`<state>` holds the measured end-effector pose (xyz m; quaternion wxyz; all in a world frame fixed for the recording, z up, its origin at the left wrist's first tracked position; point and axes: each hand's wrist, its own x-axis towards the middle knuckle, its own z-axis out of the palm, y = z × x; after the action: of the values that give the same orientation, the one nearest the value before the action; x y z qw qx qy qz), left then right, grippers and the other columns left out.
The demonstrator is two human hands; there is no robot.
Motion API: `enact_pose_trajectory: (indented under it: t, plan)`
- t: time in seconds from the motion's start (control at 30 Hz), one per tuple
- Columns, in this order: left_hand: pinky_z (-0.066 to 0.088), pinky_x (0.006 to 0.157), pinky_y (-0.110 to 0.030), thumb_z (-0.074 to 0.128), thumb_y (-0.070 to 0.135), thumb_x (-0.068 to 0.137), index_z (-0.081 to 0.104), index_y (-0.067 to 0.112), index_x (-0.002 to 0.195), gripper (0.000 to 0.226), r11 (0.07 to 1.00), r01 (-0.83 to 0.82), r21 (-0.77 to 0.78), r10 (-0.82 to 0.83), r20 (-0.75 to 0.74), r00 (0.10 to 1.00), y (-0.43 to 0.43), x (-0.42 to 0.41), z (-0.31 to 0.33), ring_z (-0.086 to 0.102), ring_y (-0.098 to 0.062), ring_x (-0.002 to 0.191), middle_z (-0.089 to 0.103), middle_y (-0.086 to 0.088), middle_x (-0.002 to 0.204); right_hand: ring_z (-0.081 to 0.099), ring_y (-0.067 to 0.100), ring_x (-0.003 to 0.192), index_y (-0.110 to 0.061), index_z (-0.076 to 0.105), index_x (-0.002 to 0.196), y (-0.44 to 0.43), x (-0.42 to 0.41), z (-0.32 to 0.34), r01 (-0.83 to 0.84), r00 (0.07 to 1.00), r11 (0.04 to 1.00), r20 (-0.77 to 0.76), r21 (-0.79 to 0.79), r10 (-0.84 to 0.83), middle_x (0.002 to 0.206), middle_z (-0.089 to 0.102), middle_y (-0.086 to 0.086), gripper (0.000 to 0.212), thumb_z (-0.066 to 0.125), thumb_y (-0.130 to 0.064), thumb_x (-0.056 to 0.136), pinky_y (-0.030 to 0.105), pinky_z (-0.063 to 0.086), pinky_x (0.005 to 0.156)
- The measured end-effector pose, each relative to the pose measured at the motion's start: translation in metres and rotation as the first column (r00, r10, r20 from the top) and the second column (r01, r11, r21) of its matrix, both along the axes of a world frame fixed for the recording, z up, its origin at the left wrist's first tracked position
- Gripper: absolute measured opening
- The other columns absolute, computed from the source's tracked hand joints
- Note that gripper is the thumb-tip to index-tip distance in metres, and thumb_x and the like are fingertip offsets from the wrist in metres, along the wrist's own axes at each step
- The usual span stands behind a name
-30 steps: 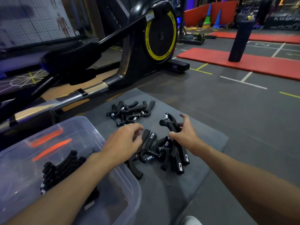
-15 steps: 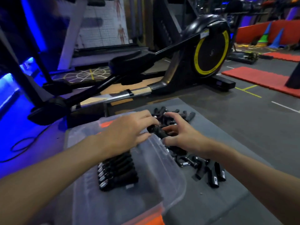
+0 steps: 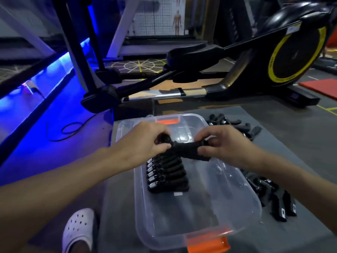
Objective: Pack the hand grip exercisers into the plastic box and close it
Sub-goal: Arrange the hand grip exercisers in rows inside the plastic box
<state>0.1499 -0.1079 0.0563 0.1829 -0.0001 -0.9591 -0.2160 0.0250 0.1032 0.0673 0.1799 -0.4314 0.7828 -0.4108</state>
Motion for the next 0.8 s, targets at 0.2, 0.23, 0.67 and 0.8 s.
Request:
enact_pose_trajectory:
  t: [0.2,0.23,0.67,0.8]
  plan:
    - [0.048,0.066,-0.024,0.073,0.029,0.082,0.067,0.026,0.094,0.013,0.998,-0.005,0.055,0.000,0.089,0.996,-0.002,0.010,-0.025,0.057,-0.002,0.073,0.059,0.013,0.074,0.074,0.016,0.069,-0.014,0.070,0.091,-0.005,0.002,-0.019,0.089,0.987,0.996,0.137,-0.028,-0.084,0.071,0.074,0.005,0.015,0.070,-0.001,0.083,0.026,0.057,0.065]
    - [0.050,0.070,-0.030,0.071,0.030,0.083,0.066,0.027,0.097,0.015,0.999,-0.001,0.035,-0.003,0.122,0.993,-0.004,0.011,-0.027,0.058,-0.003,0.078,0.061,0.013,0.079,0.074,0.017,0.070,-0.013,0.070,0.089,-0.005,0.001,-0.023,0.080,0.985,0.997,0.152,-0.011,-0.078,0.071,0.074,0.005,0.015,0.070,0.000,0.083,0.027,0.057,0.066]
    - [0.033,0.099,-0.031,0.030,0.049,0.087,0.062,0.029,0.116,0.047,0.939,0.051,-0.340,0.057,0.301,0.952,-0.025,0.034,-0.070,0.050,-0.013,0.115,0.056,0.012,0.114,0.070,0.018,0.062,-0.012,0.065,0.085,-0.029,0.003,-0.130,0.083,0.927,0.961,0.334,0.265,-0.172,0.082,0.065,0.013,0.020,0.065,0.008,0.084,0.024,0.055,0.058]
    - [0.028,0.100,-0.028,0.028,0.046,0.089,0.064,0.026,0.114,0.048,0.932,0.040,-0.361,0.067,0.278,0.958,-0.028,0.036,-0.073,0.049,-0.013,0.113,0.057,0.010,0.111,0.073,0.026,0.072,-0.015,0.064,0.086,-0.036,0.006,-0.148,0.130,0.943,0.948,0.258,0.292,-0.209,0.084,0.068,0.015,0.021,0.066,0.006,0.083,0.035,0.060,0.067]
